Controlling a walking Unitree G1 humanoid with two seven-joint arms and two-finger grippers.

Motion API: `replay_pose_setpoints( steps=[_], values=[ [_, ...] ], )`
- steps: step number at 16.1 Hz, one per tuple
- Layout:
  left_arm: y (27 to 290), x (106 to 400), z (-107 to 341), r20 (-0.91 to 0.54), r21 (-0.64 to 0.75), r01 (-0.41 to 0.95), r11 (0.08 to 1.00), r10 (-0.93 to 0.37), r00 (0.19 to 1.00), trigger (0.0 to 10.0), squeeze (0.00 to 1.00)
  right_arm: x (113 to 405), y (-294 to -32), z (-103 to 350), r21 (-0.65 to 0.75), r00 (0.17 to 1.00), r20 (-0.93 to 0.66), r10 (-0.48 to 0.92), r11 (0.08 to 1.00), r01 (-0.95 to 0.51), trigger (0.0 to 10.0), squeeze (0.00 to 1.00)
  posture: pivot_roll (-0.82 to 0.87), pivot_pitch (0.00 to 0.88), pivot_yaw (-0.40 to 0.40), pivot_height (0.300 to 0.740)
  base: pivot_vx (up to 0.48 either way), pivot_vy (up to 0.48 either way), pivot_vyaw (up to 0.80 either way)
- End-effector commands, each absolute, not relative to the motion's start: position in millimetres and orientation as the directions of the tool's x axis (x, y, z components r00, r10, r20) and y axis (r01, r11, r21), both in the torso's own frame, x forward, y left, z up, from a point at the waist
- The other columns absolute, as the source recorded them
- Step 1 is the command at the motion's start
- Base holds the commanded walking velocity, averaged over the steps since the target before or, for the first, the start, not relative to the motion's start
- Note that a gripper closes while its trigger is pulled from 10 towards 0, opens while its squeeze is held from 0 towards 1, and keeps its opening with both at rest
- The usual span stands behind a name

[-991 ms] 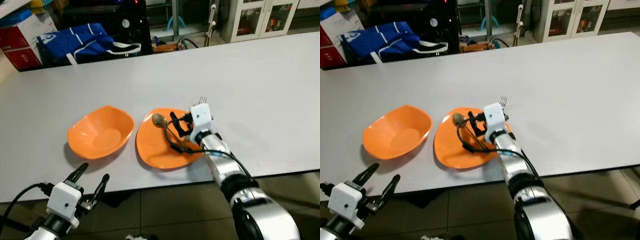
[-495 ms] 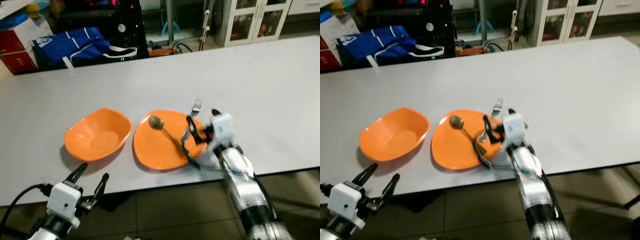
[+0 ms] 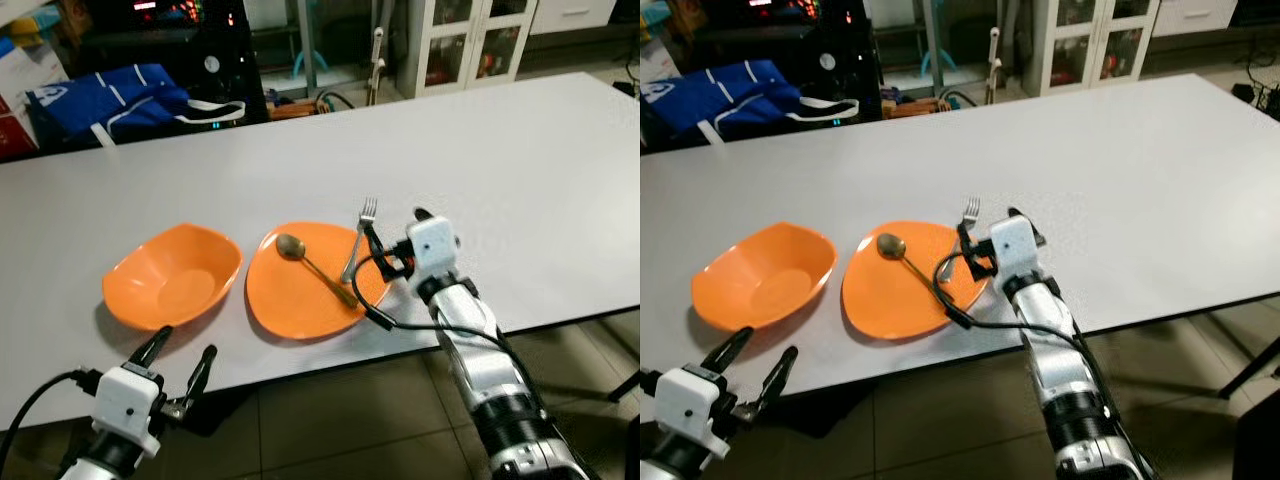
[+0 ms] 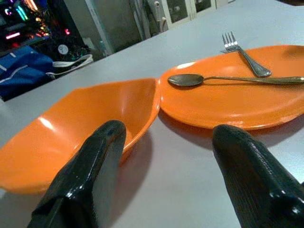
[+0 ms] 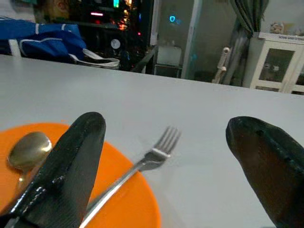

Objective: Setting the table

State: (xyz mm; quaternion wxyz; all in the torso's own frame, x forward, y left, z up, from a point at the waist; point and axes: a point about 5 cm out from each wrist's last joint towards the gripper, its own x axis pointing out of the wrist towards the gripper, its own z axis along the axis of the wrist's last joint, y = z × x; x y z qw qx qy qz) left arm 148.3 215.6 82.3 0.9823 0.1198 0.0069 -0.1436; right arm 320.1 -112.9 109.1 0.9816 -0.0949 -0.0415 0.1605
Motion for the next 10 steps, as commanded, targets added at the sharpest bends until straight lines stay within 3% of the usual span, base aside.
replay_pose_setpoints(
  steps=[1,10],
  values=[
    [218,149,86,-0.038,0.245,0.271,0.931,-0.271,0.962,10.0,0.0,324,-107,109,-0.198,0.941,0.027,0.337,0.925,-0.325,10.0,0.0,-0.06,0.0,0.119,0.74,0.0,0.0,0.0],
    [224,136,96,-0.016,0.233,0.224,0.946,-0.227,0.974,10.0,0.0,350,-82,105,-0.14,0.925,-0.065,0.374,0.915,-0.379,10.0,0.0,-0.02,0.0,0.105,0.74,0.0,0.0,0.0]
  ],
)
